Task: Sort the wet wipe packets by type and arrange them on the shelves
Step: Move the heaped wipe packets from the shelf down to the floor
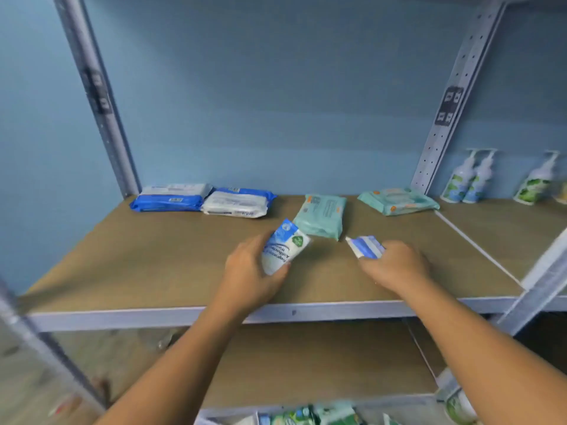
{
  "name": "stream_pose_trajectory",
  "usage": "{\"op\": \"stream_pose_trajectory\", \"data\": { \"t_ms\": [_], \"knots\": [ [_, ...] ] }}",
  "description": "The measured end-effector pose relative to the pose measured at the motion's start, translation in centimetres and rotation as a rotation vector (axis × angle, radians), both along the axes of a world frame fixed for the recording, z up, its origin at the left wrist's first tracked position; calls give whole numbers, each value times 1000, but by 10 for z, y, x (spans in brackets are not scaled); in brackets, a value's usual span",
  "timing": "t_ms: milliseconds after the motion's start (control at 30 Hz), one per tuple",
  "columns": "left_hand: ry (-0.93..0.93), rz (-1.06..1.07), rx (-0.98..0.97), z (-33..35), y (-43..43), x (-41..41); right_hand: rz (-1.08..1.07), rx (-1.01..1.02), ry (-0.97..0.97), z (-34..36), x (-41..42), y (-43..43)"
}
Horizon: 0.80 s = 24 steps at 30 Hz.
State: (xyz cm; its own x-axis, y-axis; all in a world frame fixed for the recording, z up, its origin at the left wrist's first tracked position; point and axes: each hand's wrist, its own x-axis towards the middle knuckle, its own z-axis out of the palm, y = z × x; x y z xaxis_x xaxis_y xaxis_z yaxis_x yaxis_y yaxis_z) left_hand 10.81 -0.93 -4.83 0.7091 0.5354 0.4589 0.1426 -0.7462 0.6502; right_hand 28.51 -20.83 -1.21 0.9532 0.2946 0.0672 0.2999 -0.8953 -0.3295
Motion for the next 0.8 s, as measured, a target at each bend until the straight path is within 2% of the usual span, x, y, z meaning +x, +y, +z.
{"op": "stream_pose_trajectory", "data": {
  "t_ms": [133,300,400,500,600,733,800],
  "knots": [
    [14,-5,-81,-4,-40,-64,70,241,-39,-11,-66,-35],
    [99,13,-326,-46,-90,-141,139,342,-99,-45,-138,-67],
    [262,34,-423,-91,-109,-172,151,349,-27,-71,-162,-77],
    [476,36,-454,-137,-119,-187,101,233,135,-101,-185,-87],
    [647,81,-354,-177,-132,-191,59,127,295,-134,-203,-101],
    [798,160,-349,-218,-158,-191,54,-113,438,-176,-213,-125],
    [858,151,-355,-235,-172,-189,69,-167,479,-192,-213,-138]
  ]
}}
